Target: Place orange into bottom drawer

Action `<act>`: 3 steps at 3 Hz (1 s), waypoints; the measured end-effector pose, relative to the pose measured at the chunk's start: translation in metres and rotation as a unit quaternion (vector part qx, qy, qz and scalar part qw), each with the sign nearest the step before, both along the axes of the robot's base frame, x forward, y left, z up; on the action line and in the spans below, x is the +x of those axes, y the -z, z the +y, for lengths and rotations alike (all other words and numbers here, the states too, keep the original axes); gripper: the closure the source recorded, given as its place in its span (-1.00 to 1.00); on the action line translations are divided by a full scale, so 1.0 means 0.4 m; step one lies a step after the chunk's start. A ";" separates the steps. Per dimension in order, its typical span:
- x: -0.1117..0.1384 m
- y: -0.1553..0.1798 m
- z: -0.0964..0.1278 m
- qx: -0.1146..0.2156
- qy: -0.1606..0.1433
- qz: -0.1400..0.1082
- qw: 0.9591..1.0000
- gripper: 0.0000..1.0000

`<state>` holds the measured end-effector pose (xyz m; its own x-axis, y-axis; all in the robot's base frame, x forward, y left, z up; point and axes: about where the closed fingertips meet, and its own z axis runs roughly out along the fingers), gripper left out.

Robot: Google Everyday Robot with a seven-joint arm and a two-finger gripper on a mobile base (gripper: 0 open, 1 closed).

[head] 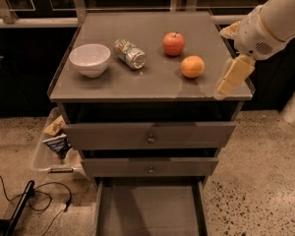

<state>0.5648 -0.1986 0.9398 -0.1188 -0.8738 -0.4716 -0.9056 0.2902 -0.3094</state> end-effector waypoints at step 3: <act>0.193 0.098 -0.021 0.049 0.022 -0.017 0.998 -1.00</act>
Offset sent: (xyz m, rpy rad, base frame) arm 0.0293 -0.0070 -0.0115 0.0474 -0.0079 -0.0056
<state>0.6421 -0.2070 0.9007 -0.1383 -0.8173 -0.5594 -0.8810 0.3596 -0.3075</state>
